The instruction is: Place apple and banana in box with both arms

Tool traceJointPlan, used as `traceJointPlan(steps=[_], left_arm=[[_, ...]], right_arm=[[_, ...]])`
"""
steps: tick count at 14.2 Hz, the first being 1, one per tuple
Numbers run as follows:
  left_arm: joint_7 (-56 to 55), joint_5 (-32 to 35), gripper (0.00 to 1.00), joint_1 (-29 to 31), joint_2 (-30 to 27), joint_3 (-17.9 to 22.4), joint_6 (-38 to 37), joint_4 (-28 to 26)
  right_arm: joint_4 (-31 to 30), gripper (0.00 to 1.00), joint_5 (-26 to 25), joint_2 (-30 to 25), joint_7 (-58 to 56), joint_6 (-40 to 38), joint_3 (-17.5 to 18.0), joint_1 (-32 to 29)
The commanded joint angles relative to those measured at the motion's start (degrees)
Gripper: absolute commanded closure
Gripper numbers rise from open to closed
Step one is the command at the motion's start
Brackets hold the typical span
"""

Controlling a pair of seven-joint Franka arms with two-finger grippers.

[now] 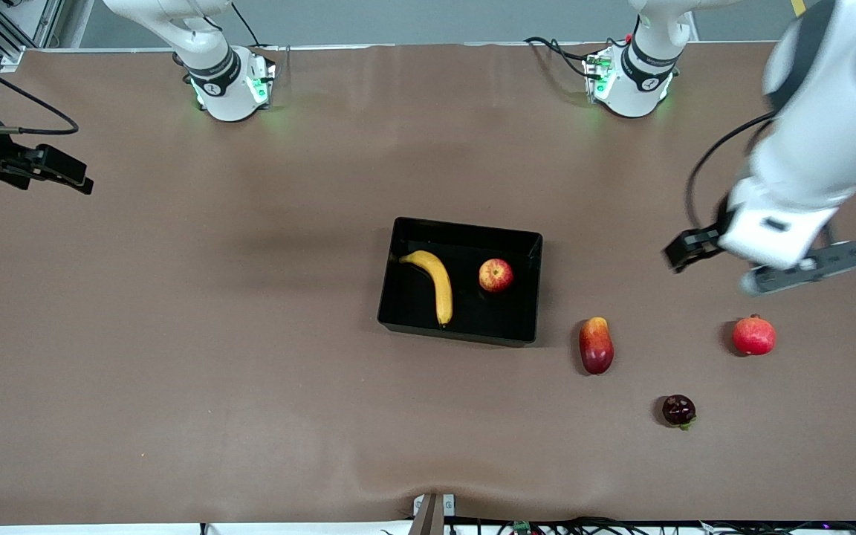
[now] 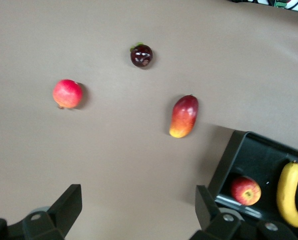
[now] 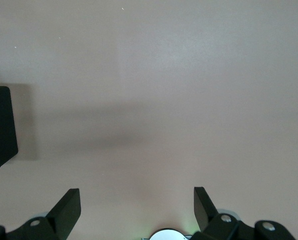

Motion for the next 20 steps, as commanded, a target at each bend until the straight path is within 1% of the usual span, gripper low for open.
traceJointPlan(steps=[1,2,3,4,6,7,8,9,13,16,19,20], left_arm=[[6.2,-1.6,0.00,2.8,-4.4,-0.2,-3.4,-2.4],[9.8,-1.8,0.00,2.9,-5.8,0.3,-4.1,-3.0],[13.5,-1.9,0.00,2.0,-7.6,3.2,-4.6,-4.1],[16.4,-3.4,0.00,-0.6,-9.3,7.9,-4.6,-5.3],[19.0,-5.9,0.00,-10.3,-12.4,20.5,-5.3,-7.8],[19.9,-6.2,0.00,-13.6,-14.0,24.4,-5.4,-9.5],[21.2,-6.5,0.00,-14.0,-15.6,25.5,-5.4,-11.3],[21.8,-7.7,0.00,-13.8,-17.2,25.7,-5.4,-13.5],[21.8,-9.0,0.00,-13.7,-21.8,25.7,-5.3,-18.7],[22.5,-9.7,0.00,-13.5,-22.7,25.8,-5.5,-18.3],[23.3,-10.0,0.00,-13.6,-21.8,26.0,-5.6,-15.9],[23.4,-10.0,0.00,-13.6,-21.8,26.0,-5.6,-15.9]], right_arm=[[0.6,0.00,-0.3,0.2,0.8,-0.4,0.0,0.2],[0.6,0.00,-0.3,0.2,0.8,-0.5,0.0,0.2],[0.6,0.00,-0.3,0.2,0.8,-0.6,0.0,0.2],[0.6,0.00,-0.3,0.2,0.8,-0.5,0.0,0.2],[0.6,0.00,-0.3,0.2,0.9,-0.4,0.0,0.5],[0.7,0.00,-0.3,0.2,1.0,-0.3,0.0,0.9],[0.7,0.00,-0.3,0.2,1.0,-0.3,0.0,1.1],[0.7,0.00,-0.3,0.2,1.0,-0.3,0.0,1.1],[0.7,0.00,-0.2,0.3,1.0,-0.3,0.0,1.3],[0.6,0.00,-0.2,0.2,0.9,-0.6,-0.2,0.7],[0.6,0.00,-0.2,-0.6,0.2,-0.9,-0.5,0.2],[0.6,0.00,0.0,-0.9,-0.3,-0.9,0.2,-2.0]])
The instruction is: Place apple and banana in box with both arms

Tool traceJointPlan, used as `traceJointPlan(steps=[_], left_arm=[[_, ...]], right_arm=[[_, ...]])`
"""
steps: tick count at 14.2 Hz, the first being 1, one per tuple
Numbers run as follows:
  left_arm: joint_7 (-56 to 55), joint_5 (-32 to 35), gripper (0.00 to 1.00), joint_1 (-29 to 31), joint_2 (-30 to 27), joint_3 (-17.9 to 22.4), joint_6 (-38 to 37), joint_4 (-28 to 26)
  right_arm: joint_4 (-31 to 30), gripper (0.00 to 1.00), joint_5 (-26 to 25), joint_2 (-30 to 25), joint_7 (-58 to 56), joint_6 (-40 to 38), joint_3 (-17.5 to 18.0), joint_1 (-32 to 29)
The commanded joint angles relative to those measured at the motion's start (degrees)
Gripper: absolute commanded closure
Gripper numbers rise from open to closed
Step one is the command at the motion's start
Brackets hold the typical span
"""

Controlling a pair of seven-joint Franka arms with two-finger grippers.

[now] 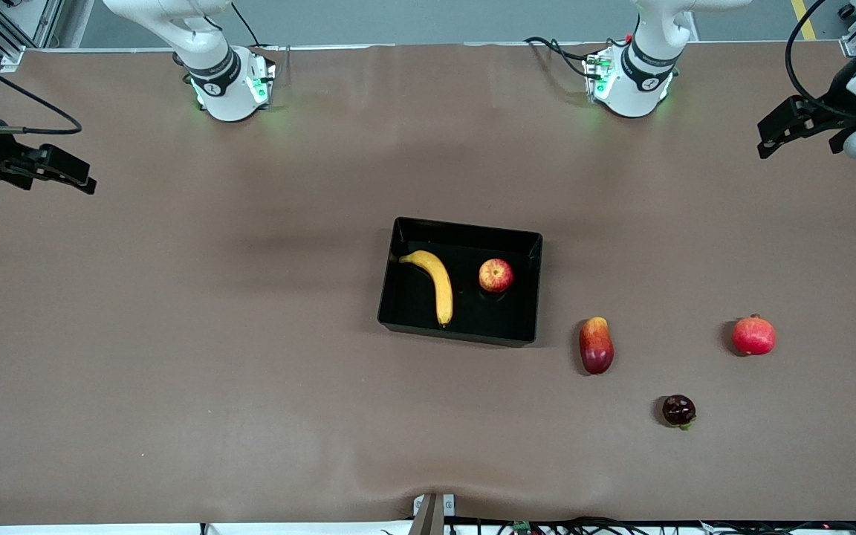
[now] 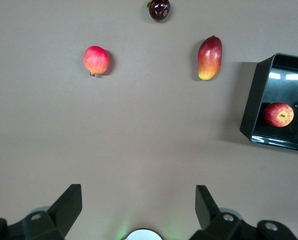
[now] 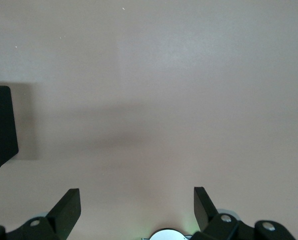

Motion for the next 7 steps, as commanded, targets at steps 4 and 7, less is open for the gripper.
traceJointPlan(steps=[4,7], left_arm=[[1.6,-1.1,0.00,-0.3,0.6,0.6,0.2,0.5],[1.6,-1.1,0.00,-0.7,0.6,0.6,0.2,0.5]], right_arm=[[0.4,0.00,1.1,-0.9,-0.7,-1.1,0.7,-3.1],[0.3,0.00,1.1,-0.9,-1.0,-1.2,0.7,-3.2]])
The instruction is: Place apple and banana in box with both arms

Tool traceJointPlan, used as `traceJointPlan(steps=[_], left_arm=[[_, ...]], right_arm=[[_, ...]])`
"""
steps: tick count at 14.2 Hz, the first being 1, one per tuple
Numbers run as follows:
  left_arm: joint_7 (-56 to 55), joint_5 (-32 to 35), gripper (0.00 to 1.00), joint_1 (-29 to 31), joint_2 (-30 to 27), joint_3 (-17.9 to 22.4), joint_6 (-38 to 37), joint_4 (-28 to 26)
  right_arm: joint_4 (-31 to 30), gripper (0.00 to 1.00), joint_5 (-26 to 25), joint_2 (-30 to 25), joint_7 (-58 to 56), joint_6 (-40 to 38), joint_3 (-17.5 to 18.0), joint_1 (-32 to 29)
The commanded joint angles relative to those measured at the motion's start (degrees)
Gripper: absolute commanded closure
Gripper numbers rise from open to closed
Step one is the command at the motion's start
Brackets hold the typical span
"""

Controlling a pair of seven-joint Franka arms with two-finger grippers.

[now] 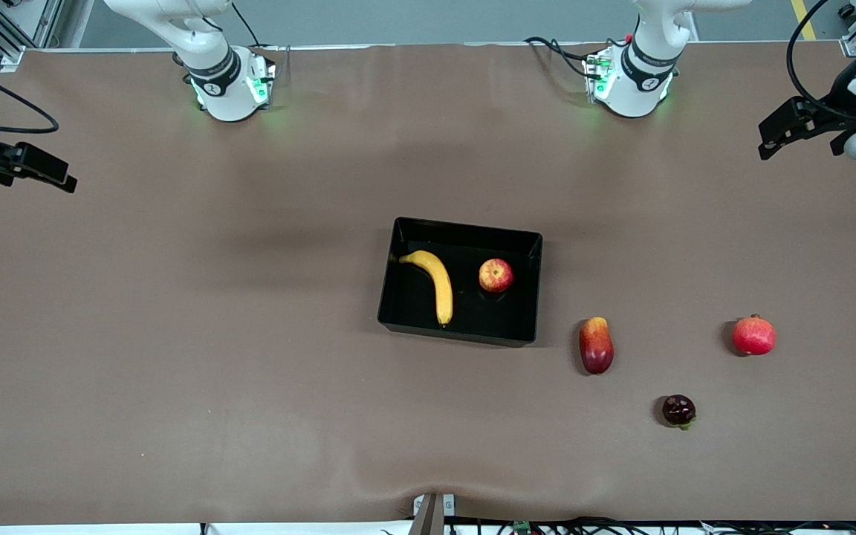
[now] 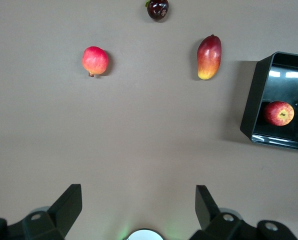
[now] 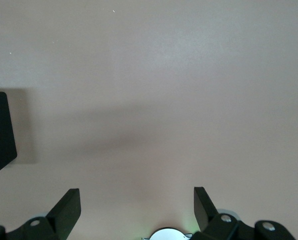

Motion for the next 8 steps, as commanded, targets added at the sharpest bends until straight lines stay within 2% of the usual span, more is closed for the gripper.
traceJointPlan(steps=[1,8], left_arm=[[1.1,-1.1,0.00,-0.4,-0.1,0.5,0.1,0.4],[1.2,-1.1,0.00,-0.2,-0.1,0.5,-2.2,0.5]], right_arm=[[0.2,0.00,0.7,-0.7,-1.2,-0.7,0.6,-1.0],[0.3,0.00,0.5,-0.4,-3.2,-0.1,0.5,-0.8]])
